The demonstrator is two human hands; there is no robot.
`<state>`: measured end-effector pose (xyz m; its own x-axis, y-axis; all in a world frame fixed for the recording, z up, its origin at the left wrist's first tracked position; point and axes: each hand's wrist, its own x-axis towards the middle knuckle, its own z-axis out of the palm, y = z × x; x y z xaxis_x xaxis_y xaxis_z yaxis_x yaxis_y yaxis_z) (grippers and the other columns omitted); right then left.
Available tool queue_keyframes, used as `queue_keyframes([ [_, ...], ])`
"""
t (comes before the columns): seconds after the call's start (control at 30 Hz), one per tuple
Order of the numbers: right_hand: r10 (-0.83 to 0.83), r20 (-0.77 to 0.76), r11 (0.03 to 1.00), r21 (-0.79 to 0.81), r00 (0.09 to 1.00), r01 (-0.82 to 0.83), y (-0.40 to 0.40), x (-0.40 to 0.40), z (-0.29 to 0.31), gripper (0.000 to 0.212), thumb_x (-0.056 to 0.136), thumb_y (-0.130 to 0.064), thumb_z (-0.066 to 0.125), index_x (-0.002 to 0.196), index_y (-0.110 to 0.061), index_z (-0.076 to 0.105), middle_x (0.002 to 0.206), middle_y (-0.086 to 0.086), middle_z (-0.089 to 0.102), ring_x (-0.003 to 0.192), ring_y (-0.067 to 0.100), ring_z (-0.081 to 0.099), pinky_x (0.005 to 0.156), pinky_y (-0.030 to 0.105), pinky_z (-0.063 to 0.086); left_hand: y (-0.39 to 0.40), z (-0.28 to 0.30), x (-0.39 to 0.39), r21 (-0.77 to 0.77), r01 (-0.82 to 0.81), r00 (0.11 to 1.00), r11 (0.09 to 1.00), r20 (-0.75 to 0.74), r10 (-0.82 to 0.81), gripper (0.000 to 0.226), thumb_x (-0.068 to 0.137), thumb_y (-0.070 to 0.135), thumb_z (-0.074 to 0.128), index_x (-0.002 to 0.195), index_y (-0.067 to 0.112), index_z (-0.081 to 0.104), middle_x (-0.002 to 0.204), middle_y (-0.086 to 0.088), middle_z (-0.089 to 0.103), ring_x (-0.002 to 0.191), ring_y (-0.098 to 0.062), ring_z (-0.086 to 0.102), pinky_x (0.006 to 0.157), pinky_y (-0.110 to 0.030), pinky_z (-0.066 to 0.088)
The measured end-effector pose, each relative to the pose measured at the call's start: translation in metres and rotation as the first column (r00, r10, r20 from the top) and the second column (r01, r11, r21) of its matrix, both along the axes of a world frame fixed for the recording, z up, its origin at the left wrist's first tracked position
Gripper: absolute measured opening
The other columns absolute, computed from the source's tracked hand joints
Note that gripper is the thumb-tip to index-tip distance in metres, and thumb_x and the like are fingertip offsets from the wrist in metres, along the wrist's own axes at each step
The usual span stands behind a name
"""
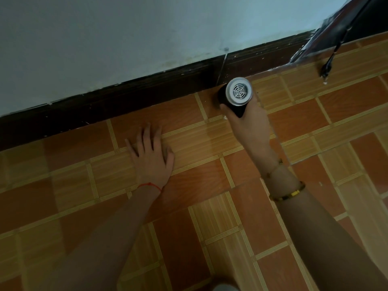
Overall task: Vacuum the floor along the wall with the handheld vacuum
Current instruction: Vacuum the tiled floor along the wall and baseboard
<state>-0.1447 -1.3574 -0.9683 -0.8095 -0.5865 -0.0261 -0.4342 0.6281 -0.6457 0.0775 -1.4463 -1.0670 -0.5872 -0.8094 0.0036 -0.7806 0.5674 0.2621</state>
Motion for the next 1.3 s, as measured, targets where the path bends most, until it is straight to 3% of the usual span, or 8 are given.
queue_keyframes([
  [0.17,-0.070,-0.034,0.997,0.014,0.997,0.070,-0.002,-0.023,-0.002,0.066,0.084,-0.049,0.067,0.134,-0.012,0.045,0.121,0.003,0.065,0.109,0.024,0.063,0.084,0.041,0.054,0.000,0.001,0.000,-0.003,0.004,1.000,1.000,-0.001,-0.004,0.059,0.098,0.036,0.044,0.152,0.016,0.031,0.159,-0.012,0.028,0.149,-0.032,0.019,0.119,-0.065,0.006],
  [0.37,0.076,0.042,0.997,-0.019,0.996,-0.076,-0.006,-0.022,-0.004,0.067,0.078,-0.057,0.064,0.129,-0.016,0.052,0.113,-0.005,0.067,0.096,0.010,0.066,0.078,0.031,0.058,0.000,0.000,0.000,-0.005,-0.001,1.000,1.000,-0.013,0.001,0.059,0.098,0.037,0.044,0.152,0.016,0.031,0.159,-0.012,0.028,0.149,-0.032,0.019,0.120,-0.064,0.004],
  [0.57,-0.040,-0.002,0.999,-0.014,0.999,0.040,0.008,-0.027,-0.001,0.069,0.081,-0.052,0.067,0.136,-0.015,0.046,0.118,-0.001,0.066,0.106,0.017,0.063,0.084,0.035,0.055,0.002,0.000,-0.001,-0.007,0.000,1.000,1.000,-0.025,0.000,0.058,0.098,0.036,0.044,0.151,0.015,0.033,0.158,-0.013,0.029,0.149,-0.033,0.020,0.120,-0.063,0.002],
  [0.77,0.121,0.079,0.993,0.002,0.990,-0.122,0.035,-0.023,0.000,0.061,0.081,-0.051,0.067,0.130,-0.018,0.050,0.106,-0.001,0.067,0.091,0.023,0.068,0.073,0.023,0.051,0.002,0.000,0.000,0.008,0.005,0.999,1.000,-0.037,-0.005,0.059,0.098,0.038,0.038,0.152,0.015,0.031,0.159,-0.013,0.027,0.149,-0.033,0.017,0.120,-0.064,0.002],
  [0.93,0.059,0.088,0.998,-0.003,0.994,-0.059,0.051,-0.010,0.008,0.075,0.072,-0.064,0.059,0.132,-0.021,0.048,0.111,-0.002,0.067,0.089,0.025,0.069,0.076,0.040,0.059,0.004,0.003,-0.004,0.051,-0.003,1.000,0.999,0.001,0.003,0.061,0.097,0.038,0.034,0.153,0.015,0.028,0.160,-0.014,0.025,0.150,-0.033,0.015,0.118,-0.067,0.002],
  [1.0,0.108,0.109,0.994,0.019,0.988,-0.111,0.056,-0.005,0.013,0.069,0.076,-0.058,0.064,0.131,-0.020,0.048,0.112,-0.001,0.067,0.089,0.025,0.069,0.075,0.043,0.059,0.007,0.006,-0.005,0.058,-0.011,1.000,0.998,0.006,0.011,0.061,0.097,0.038,0.031,0.153,0.014,0.027,0.159,-0.015,0.026,0.150,-0.034,0.016,0.118,-0.068,0.003],
  [1.17,0.236,0.196,0.966,0.055,0.952,-0.251,0.064,0.019,0.019,0.062,0.084,-0.045,0.069,0.136,-0.021,0.046,0.111,-0.011,0.062,0.101,0.012,0.062,0.074,0.023,0.051,0.027,0.014,-0.006,0.038,0.065,0.998,0.997,0.004,-0.066,0.060,0.097,0.035,0.038,0.153,0.015,0.027,0.161,-0.015,0.024,0.151,-0.033,0.013,0.118,-0.066,0.002],
  [1.3,0.317,0.211,0.942,0.048,0.925,-0.334,0.068,0.041,0.018,0.068,0.084,-0.047,0.068,0.141,-0.024,0.040,0.122,-0.006,0.065,0.110,0.014,0.061,0.088,0.036,0.053,0.040,0.018,-0.005,0.047,0.098,0.995,0.994,0.001,-0.099,0.057,0.099,0.032,0.042,0.152,0.013,0.030,0.162,-0.015,0.021,0.152,-0.032,0.011,0.119,-0.064,0.005],
])
